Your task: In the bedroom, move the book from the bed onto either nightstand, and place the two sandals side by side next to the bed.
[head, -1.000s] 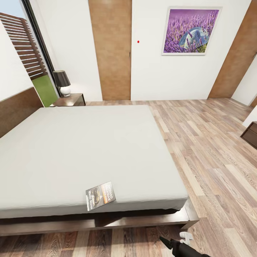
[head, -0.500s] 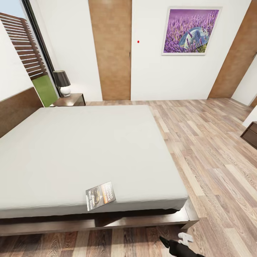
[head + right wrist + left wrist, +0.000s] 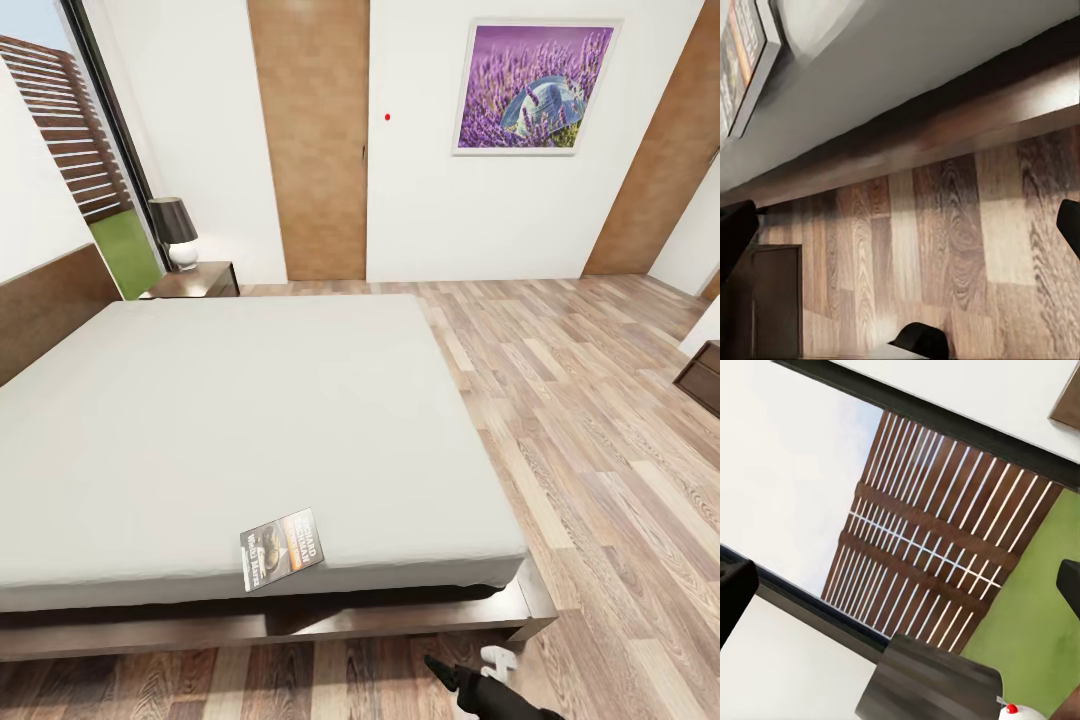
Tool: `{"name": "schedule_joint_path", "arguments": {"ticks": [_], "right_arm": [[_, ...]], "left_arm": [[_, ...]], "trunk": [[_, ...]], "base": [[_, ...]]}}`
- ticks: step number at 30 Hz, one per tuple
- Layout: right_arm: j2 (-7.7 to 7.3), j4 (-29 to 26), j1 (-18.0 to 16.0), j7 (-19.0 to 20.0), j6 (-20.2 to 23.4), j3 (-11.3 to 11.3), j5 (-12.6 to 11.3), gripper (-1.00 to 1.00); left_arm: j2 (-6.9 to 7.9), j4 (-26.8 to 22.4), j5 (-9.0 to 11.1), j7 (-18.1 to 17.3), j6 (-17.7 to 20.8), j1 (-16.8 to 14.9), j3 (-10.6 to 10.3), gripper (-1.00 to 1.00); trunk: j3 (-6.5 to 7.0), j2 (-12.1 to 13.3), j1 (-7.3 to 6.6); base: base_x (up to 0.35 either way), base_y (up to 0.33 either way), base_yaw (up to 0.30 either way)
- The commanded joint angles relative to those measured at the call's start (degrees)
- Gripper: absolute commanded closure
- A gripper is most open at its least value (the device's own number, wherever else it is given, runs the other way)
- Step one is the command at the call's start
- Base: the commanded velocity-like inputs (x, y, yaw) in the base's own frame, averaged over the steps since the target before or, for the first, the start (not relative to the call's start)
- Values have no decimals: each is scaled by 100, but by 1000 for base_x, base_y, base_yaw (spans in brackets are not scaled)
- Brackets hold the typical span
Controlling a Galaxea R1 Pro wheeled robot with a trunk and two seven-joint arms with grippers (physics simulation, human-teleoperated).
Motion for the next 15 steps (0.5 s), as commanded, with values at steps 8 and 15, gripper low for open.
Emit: {"name": "schedule_joint_path", "arguments": {"ticks": [8, 15], "right_arm": [[27, 2, -30, 451, 454, -50, 54, -100], [128, 7, -39, 783, 776, -41, 66, -100]], "left_arm": [[9, -11, 48, 39, 60, -6, -52, -100], [9, -20, 54, 39, 63, -6, -60, -100]], "trunk": [[-5, -3, 0], [-5, -3, 0]], "base": [[0, 0, 0], [0, 0, 0]]}}
